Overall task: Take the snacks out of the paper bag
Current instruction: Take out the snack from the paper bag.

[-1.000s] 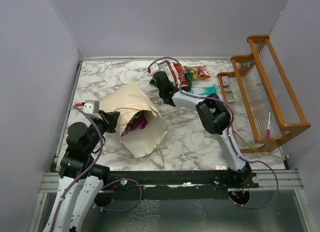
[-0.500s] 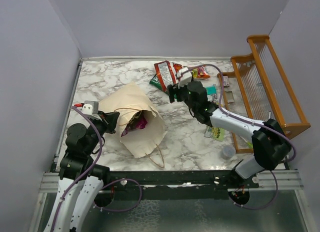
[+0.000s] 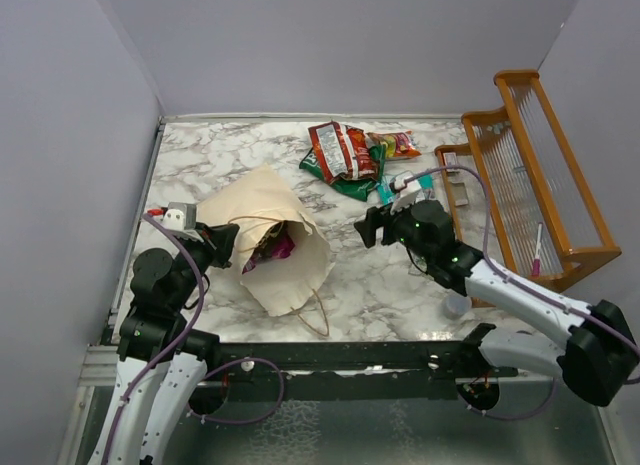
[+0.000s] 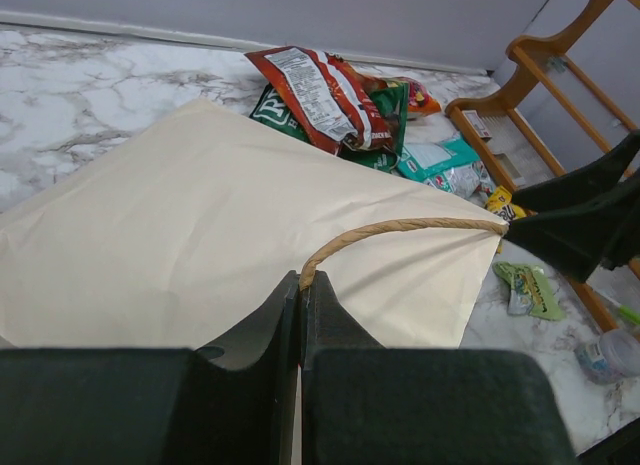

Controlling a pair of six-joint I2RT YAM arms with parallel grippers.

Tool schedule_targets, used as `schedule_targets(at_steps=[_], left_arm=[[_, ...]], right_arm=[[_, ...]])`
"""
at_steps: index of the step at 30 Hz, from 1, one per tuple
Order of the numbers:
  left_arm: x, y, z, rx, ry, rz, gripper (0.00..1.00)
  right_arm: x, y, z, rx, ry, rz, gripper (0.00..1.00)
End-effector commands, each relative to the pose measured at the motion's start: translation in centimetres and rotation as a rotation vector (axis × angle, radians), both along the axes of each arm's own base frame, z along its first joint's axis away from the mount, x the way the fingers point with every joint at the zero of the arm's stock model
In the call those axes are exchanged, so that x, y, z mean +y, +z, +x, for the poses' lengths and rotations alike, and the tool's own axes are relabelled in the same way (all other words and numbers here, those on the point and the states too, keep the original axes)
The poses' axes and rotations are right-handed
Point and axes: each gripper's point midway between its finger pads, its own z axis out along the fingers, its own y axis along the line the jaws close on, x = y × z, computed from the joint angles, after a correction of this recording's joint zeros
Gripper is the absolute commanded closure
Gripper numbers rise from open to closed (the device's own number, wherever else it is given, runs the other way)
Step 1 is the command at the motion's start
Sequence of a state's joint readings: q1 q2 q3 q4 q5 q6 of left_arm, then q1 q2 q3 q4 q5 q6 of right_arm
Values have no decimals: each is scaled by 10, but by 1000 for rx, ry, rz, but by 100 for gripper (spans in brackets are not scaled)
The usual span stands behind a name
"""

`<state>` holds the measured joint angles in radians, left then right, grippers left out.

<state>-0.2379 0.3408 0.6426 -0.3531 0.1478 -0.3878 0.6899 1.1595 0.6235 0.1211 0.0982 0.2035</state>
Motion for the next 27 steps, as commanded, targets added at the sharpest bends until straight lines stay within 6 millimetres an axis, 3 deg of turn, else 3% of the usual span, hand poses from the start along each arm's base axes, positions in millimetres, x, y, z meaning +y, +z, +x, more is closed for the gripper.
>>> schedule_targets(at_steps=[1,6,13,17,22,27], left_arm=[[3,3,1,-15,16,-6,100],[3,4,0,-18,16,-8,100],[3,4,0,-20,16,-8,100],[3,5,0,-20,18,-8,100],[3,4,0,-18,19,-8,100],[3,4,0,-18,19,-7,100]], right_arm=[[14,60,-20,7,51,218,22],[41,104,-74,-202,424,342,22],[67,124,-138,-393,740,374,22],[92,111,-154,-461,823,258,20],[130,65,-140,-465,760,-44,18],[146,43,-129,-713,768,-307,15]])
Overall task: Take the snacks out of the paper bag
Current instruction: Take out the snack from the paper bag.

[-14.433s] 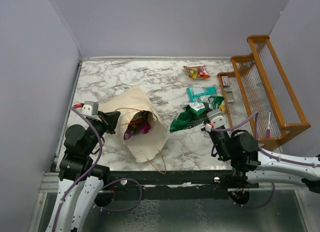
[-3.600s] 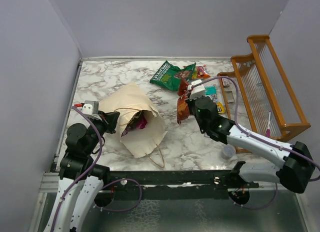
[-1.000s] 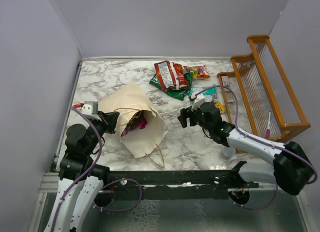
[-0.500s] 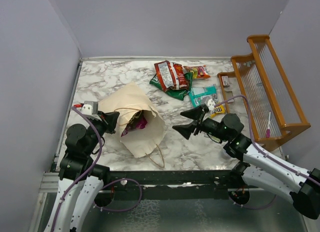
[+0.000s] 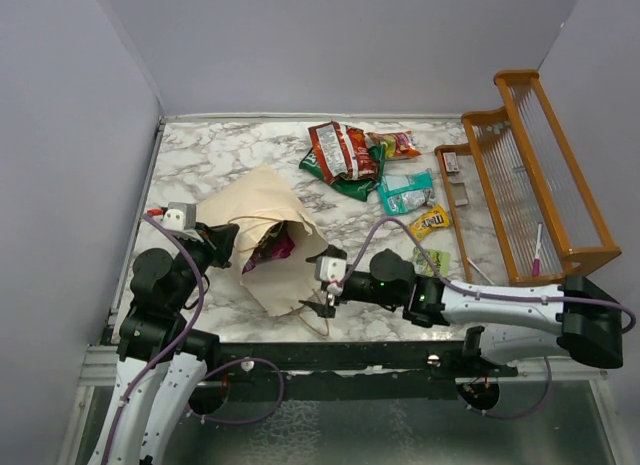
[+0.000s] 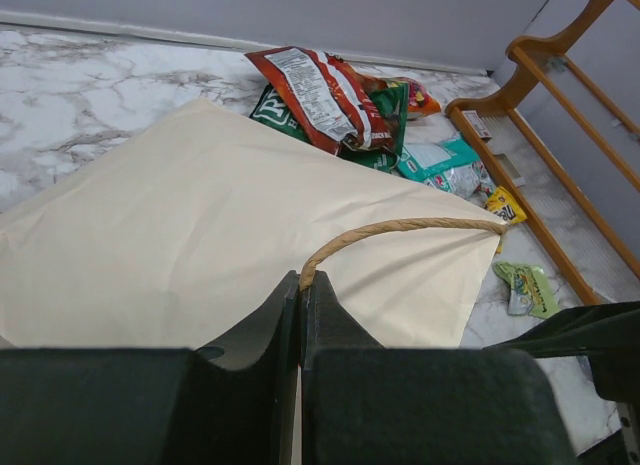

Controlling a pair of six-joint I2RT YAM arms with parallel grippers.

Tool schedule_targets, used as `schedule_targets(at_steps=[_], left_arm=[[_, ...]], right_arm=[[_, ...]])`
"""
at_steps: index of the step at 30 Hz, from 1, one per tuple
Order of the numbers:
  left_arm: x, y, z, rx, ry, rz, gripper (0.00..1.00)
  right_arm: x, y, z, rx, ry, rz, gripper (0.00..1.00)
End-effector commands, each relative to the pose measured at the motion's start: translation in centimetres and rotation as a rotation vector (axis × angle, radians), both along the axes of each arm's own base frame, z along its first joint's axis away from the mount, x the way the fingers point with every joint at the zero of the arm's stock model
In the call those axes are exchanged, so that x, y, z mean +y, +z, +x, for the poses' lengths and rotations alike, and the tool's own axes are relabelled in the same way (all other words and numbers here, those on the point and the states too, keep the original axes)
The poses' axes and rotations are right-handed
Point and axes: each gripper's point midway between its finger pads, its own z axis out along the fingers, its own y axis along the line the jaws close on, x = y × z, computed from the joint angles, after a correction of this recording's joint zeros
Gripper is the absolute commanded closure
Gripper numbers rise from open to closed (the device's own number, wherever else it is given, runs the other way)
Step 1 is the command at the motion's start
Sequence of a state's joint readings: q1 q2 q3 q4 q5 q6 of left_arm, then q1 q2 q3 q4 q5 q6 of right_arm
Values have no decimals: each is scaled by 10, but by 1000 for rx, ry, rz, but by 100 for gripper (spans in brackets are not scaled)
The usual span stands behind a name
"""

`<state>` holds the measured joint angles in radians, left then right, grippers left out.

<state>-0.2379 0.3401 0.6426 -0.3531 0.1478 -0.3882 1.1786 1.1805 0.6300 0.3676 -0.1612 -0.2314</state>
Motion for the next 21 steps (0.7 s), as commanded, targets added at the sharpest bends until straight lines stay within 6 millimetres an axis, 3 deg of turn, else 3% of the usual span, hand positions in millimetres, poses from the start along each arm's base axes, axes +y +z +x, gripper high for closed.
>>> schedule_targets(at_steps=[1,5,10,13,16,19,20,21], left_arm=[[3,4,0,-17,19,-7,100],[3,5,0,-19,19,-7,100],[3,5,-1,-22,19,-7,100],[3,6,-2,-29,18,-10,100],[4,7,-2,-31,21,-10,100],[4,7,-3,-33,20,-11,100],[4,8,-3,-35,18,-11,100],[4,8,-3,-36,17,-11,100]], right_arm=[[0,-10,31,-447,-71,-141,15],[12,-6,30,-691,16,-159,15],[43,-27,33,-855,143,-267,24],[61,-32,49,-923,112,-290,25],[80,-35,67,-958,70,-326,34],[91,-34,83,-985,36,-313,40],[95,-38,82,-985,60,-311,40],[94,-45,93,-979,66,-337,41]])
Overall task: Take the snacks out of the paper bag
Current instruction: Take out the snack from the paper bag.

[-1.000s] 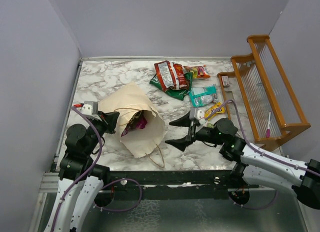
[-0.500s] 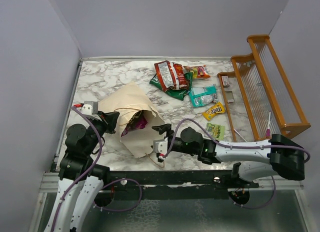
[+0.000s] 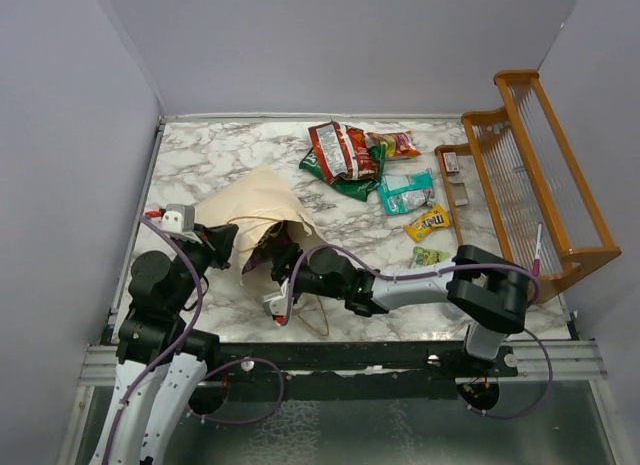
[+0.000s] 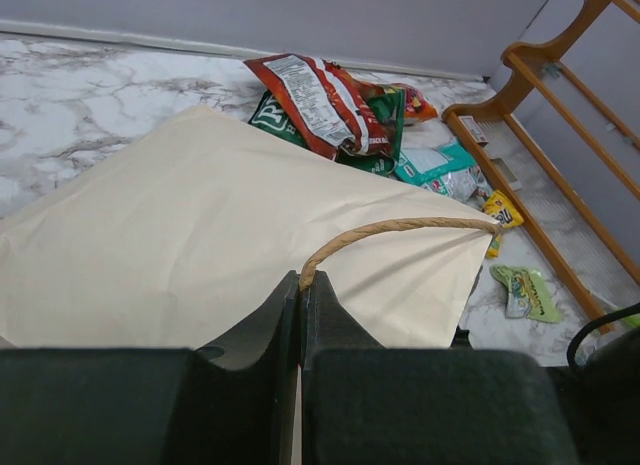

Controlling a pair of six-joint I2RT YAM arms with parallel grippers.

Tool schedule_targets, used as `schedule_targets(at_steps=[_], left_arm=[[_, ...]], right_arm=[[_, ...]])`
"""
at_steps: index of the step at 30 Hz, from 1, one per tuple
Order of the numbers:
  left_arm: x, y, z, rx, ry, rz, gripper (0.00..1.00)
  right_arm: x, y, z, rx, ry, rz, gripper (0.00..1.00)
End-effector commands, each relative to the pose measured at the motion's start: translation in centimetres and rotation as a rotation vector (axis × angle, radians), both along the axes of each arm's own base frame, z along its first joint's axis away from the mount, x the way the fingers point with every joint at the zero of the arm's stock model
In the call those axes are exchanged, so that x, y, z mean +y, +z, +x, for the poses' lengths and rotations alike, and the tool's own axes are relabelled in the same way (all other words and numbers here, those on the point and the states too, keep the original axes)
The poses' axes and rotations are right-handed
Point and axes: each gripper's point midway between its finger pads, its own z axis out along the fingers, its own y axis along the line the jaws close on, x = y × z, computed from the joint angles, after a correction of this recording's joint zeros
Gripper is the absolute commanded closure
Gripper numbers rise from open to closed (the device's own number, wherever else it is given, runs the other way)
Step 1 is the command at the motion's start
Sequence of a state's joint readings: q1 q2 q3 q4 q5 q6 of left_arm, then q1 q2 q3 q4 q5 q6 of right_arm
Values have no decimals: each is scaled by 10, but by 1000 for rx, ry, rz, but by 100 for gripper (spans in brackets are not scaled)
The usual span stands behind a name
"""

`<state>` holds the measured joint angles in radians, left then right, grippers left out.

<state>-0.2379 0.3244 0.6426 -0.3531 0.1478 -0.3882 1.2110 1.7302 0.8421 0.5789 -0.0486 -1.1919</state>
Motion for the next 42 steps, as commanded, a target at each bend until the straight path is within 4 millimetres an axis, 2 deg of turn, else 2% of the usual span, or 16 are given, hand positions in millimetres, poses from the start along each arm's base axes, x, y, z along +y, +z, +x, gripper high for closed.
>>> schedule_targets(at_steps=[1,6,12,21,26,34,40,42], left_arm=[[3,5,-1,-25,16,-7,100],[3,6,-2,-30,16,-11,100],[3,7,-2,-34,15,-11,100],[3,7,-2,-36,14,-10,100],[3,7,-3,-37,11,-11,100],[3,7,-3,-37,14,-10,100],[3,7,-2,-35,13,-9,100],[3,7,-3,-33,13,-10,100]], right_arm=[[11,16,33,-102,-16,26,42],[11,0,58,-123,-41,-62,44],[8,-16,70,-144,-35,-142,44],[3,-29,63,-89,-1,-175,42],[12,-24,69,-32,4,-87,42],[27,-39,83,-54,7,-117,44],[43,-30,95,-125,-6,-66,45],[46,-29,102,-137,-31,-53,50]])
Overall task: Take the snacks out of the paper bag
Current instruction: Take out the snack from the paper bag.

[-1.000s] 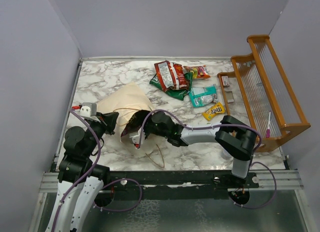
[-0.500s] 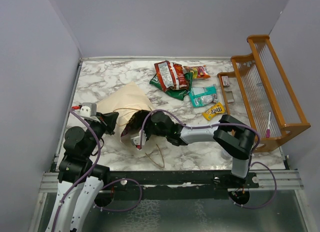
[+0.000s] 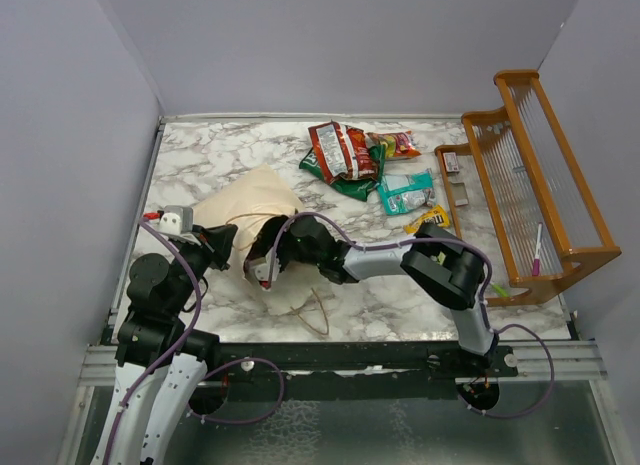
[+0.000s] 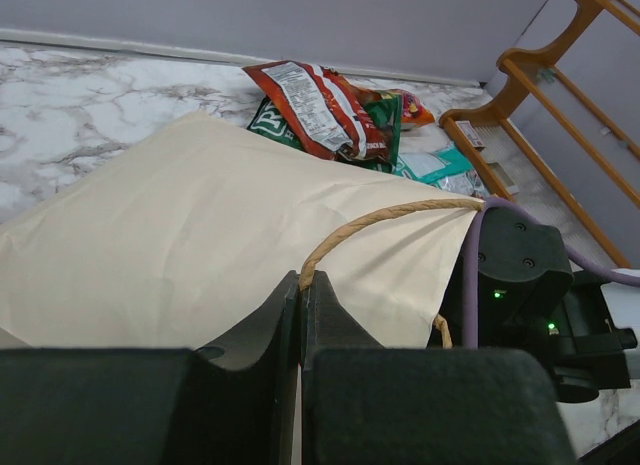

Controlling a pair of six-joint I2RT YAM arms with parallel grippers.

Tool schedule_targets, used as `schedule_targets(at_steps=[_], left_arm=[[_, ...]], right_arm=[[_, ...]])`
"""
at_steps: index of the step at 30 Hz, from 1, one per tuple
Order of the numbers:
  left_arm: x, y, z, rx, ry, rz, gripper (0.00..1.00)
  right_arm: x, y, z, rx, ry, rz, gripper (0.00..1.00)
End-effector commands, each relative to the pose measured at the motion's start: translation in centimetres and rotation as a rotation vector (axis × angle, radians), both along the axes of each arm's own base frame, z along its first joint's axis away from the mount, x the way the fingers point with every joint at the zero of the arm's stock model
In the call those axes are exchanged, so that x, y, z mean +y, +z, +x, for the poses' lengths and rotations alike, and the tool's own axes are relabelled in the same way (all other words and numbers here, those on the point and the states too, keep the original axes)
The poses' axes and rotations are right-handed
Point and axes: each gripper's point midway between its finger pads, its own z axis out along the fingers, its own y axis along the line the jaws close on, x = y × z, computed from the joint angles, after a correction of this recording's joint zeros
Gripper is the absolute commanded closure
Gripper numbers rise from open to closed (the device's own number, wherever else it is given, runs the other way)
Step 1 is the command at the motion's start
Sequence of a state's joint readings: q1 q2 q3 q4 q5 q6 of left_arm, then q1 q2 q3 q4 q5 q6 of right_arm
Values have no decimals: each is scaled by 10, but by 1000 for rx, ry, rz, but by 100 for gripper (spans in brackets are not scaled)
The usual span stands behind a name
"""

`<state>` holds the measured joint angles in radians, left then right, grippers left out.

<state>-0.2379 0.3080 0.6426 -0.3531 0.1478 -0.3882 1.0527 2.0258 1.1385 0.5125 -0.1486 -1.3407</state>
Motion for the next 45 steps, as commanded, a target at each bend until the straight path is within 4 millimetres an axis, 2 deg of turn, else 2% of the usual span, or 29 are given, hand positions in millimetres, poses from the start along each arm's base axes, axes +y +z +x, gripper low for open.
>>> schedule_targets(at_steps=[1,3,5,6,7,13,16,21,24,28,38,45], left_arm=[[3,4,0,-18,15,-6,100],[3,4,0,-17,16,-6,100],[3,4,0,-16,16,-6,100],[3,3,1,-15,16,-5,100],[3,3,1,-12,16,-4,100],[2,1,2,-5,15,-2,100],[2,1,3,-2,15,-2,100],[3,1,3,-4,18,-2,100],[2,1,3,-1,16,-3,100],[1,0,3,2,10,-1,100],[2,1,2,-6,16,-4,100],[2,2,2,-8,15,-4,100]], right_arm=[[14,4,12,-54,-14,40,55],[14,4,10,-21,-16,29,68],[13,8,-6,21,23,23,80],[11,14,-15,38,42,43,93],[7,19,-23,56,48,70,98],[-16,56,-42,134,0,219,99],[-24,70,-64,235,50,267,99],[-38,71,-104,443,111,332,99],[-47,69,-121,511,125,362,99],[-56,83,-140,568,168,371,99],[-79,160,-161,669,211,507,99],[-96,168,-166,850,124,532,99]])
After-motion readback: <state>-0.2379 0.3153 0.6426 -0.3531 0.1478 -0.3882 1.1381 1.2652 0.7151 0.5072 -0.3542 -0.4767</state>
